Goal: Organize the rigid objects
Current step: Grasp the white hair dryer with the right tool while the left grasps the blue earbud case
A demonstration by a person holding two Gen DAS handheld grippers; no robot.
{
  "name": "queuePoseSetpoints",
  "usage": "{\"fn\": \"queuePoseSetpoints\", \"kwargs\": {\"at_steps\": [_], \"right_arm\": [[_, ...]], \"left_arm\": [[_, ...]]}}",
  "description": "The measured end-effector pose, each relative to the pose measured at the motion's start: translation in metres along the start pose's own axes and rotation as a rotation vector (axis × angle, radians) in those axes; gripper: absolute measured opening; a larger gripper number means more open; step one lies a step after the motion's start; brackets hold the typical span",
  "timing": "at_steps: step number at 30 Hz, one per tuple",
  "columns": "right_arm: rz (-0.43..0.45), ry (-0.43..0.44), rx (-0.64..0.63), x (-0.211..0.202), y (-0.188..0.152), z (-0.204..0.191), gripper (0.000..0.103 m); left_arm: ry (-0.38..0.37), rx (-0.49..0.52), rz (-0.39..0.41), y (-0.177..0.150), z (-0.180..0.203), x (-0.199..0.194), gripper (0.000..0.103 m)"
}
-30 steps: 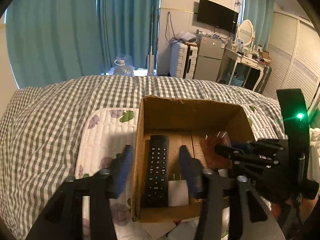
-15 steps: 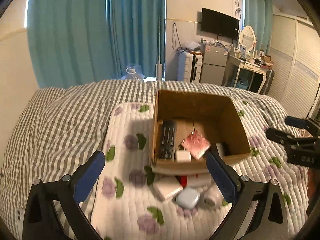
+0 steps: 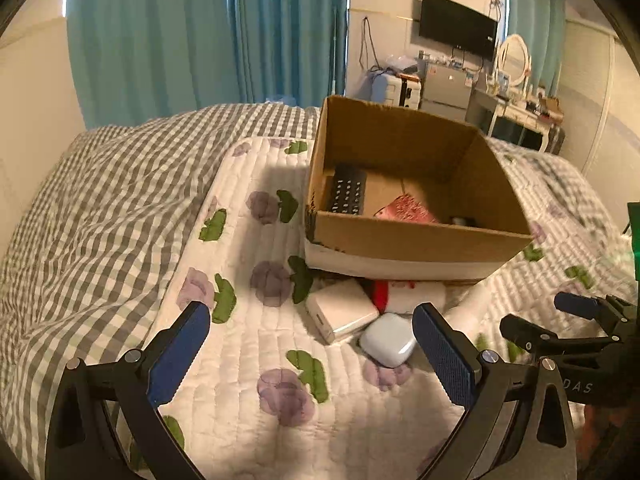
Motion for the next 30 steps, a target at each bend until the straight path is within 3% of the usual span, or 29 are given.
{"fn": "queuePoseSetpoints", "kwargs": {"at_steps": [5, 16, 17, 19, 20, 23, 27, 30], "right_arm": [[-0.054, 0.041, 0.009, 0.027, -0.004, -0.008, 0.094], [-0.152, 0.114, 0.125, 0.079, 0.002, -0.020, 0.093], [-0.169, 0.118, 0.120, 0.084, -0.001, -0.021, 0.092], [-0.173, 0.141, 0.101, 0.086, -0.005, -0.025, 0.076], [-0.164, 0.135, 0.084, 0.082, -0.006, -0.024, 0.061], [-0.144, 0.121, 0.057, 0.067, -0.010, -0.016, 0.055], [-0.102, 0.043, -0.003, 0.039, -0.014, 0.000, 0.054], [-0.094, 0.020, -0.037, 0.022, -0.013, 0.011, 0.054]], "left_arm": [[0.007, 0.001, -0.053, -0.007, -0.006, 0.018, 0.103], [0.017, -0.018, -0.085, -0.012, -0.013, 0.025, 0.103], [0.020, -0.023, -0.088, -0.012, -0.015, 0.025, 0.103], [0.016, -0.032, -0.097, -0.013, -0.017, 0.025, 0.103], [0.014, -0.035, -0.100, -0.013, -0.017, 0.025, 0.103], [0.012, -0.031, -0.116, -0.016, -0.014, 0.023, 0.103], [0.035, -0.025, -0.156, -0.020, -0.002, 0.022, 0.103], [0.012, -0.039, -0.212, -0.028, 0.015, 0.028, 0.103]]}}
Point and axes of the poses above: each gripper's, at about its wrist camera, not at the fingertips, and x roughly the way its jaws point, z to its right, y to its top, the point moved 7 cm from there along x, roughly the way its jaws point, and after that the axes turned 6 degrees about y, right-handed, at the moved point
